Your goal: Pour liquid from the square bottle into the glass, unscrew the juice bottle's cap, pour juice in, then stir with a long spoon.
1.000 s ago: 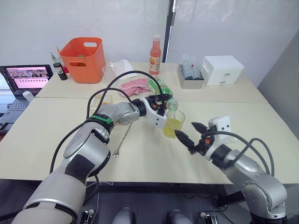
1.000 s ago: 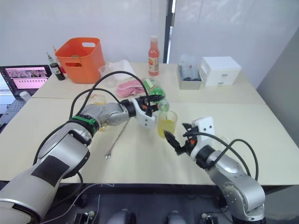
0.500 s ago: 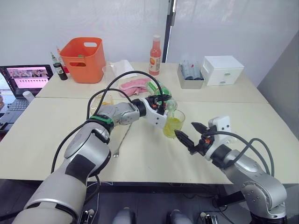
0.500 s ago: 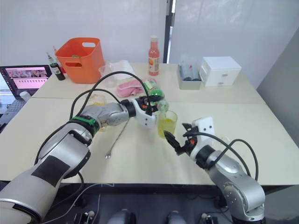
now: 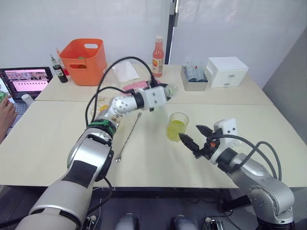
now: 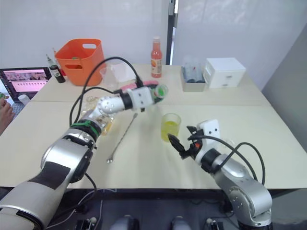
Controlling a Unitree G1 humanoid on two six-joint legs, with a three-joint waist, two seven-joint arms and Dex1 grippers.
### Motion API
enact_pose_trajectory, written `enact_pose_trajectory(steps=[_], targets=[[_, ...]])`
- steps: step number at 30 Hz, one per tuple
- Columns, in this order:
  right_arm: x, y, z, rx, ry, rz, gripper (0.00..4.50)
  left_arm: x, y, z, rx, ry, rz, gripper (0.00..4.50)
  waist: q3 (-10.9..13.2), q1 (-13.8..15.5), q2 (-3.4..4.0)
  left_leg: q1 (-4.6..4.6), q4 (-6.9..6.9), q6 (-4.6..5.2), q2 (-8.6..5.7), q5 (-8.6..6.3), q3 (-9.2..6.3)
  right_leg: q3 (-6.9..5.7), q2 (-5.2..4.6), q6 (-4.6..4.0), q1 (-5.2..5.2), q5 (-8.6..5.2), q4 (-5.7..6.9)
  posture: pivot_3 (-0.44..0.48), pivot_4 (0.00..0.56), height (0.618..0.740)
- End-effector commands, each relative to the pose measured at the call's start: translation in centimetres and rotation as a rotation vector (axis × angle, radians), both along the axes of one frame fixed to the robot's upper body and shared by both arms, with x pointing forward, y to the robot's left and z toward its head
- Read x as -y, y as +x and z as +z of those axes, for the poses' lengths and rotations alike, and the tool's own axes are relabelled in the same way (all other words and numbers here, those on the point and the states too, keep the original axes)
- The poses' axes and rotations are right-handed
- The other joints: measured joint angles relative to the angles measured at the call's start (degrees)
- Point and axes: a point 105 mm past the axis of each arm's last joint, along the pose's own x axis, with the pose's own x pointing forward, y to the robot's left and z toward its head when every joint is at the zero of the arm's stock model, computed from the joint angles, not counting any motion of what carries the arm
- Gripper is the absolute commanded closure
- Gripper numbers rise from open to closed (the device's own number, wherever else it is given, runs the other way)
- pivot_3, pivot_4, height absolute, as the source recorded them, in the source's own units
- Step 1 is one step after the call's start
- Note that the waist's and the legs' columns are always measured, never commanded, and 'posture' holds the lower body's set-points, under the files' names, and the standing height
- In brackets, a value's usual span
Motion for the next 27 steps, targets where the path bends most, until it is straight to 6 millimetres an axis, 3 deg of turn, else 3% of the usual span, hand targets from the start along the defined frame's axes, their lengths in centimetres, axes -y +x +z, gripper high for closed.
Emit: enact_pose_trajectory(steps=[1,7,12,17,21,27], targets=[[0.0,-0.3,1.2,0.048,0.004,0.016,0.02,-1.5,-1.2,6.0,-0.034,-0.125,-0.097,3.0,0.0,-0.3,0.01,0.0,0.0,0.0,0.01,0.0,-0.02,0.0,0.01,0.0,0.01,0.0,0.01,0.0,0.15,0.715],[0.3,0.5,1.5,0.058,-0.017,0.029,0.02,-5.5,-3.9,8.0,-0.254,-0.176,-0.163,3.0,-0.02,-0.99,0.03,-0.01,-0.01,0.0,0.02,0.0,-0.13,0.0,0.02,0.0,0.04,0.0,0.08,0.0,0.15,0.715],[1.8,1.5,1.7,0.071,-0.091,0.018,0.02,-8.3,-7.9,8.7,-0.417,-0.232,-0.189,3.0,-0.01,-1.05,0.05,-0.01,0.01,0.0,0.05,0.0,-0.23,0.01,0.04,0.0,0.0,0.0,0.41,0.0,0.15,0.715],[3.2,1.4,1.7,0.067,-0.155,0.058,0.02,-11.3,-11.8,8.4,-0.473,-0.276,-0.167,3.0,0.0,-0.91,0.06,0.0,0.06,-0.02,0.05,0.01,-0.3,0.03,0.06,-0.01,0.02,-0.01,0.45,0.0,0.15,0.715],[3.9,1.1,1.7,0.058,-0.191,0.14,0.02,-14.9,-14.3,7.0,-0.517,-0.365,-0.053,3.0,0.0,-0.88,0.06,0.02,0.07,-0.02,0.1,0.01,-0.32,0.03,0.08,-0.01,0.03,-0.01,0.44,0.0,0.15,0.715],[4.2,0.6,2.4,0.064,-0.184,0.23,0.02,-18.5,-15.1,4.2,-0.555,-0.374,0.145,3.0,0.01,-0.54,0.04,0.36,0.07,-0.05,0.1,0.03,-0.22,0.04,0.06,-0.05,0.31,-0.04,0.09,0.0,0.15,0.715]])
